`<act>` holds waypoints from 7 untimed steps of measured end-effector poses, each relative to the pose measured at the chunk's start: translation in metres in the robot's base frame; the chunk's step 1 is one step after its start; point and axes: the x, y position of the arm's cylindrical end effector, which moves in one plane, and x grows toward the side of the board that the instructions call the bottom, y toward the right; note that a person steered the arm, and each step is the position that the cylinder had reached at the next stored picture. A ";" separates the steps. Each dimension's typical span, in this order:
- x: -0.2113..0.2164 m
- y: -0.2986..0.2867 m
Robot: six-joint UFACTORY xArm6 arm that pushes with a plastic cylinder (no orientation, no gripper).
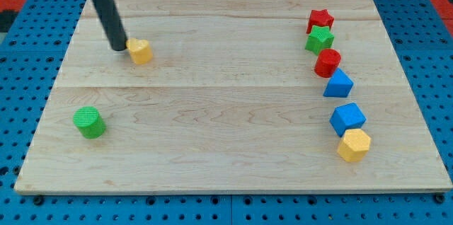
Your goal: Push the yellow heart above the red star
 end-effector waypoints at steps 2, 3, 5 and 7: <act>0.040 -0.007; 0.029 0.052; -0.038 0.073; -0.085 0.125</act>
